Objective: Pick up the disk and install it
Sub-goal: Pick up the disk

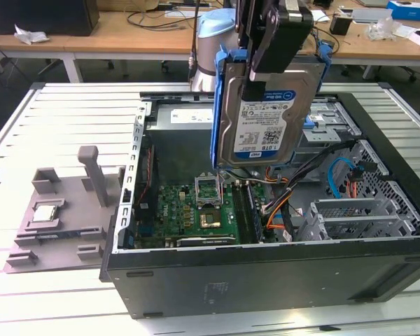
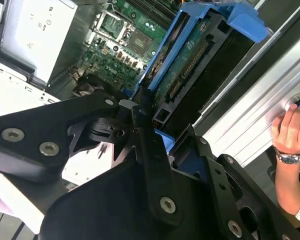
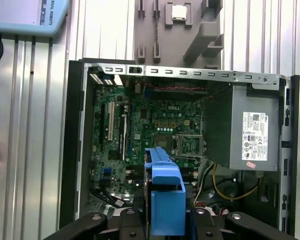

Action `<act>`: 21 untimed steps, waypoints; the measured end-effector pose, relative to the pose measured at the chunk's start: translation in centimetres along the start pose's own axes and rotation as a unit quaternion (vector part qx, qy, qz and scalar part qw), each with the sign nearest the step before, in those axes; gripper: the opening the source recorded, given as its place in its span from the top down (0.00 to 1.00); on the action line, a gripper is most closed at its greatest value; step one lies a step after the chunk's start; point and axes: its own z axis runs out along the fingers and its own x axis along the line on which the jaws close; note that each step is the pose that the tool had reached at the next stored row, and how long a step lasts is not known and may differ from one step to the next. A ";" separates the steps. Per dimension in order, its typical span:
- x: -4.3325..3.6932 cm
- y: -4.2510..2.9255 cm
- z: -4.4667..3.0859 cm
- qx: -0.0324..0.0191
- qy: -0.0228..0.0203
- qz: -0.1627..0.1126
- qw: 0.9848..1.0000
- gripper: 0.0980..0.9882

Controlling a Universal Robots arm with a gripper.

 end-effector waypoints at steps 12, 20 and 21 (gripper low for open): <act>2.79 0.12 0.05 0.000 0.000 0.000 1.000 0.70; 4.61 0.20 0.06 0.000 0.000 0.000 1.000 0.70; 4.79 0.21 0.06 0.000 0.000 0.000 1.000 0.70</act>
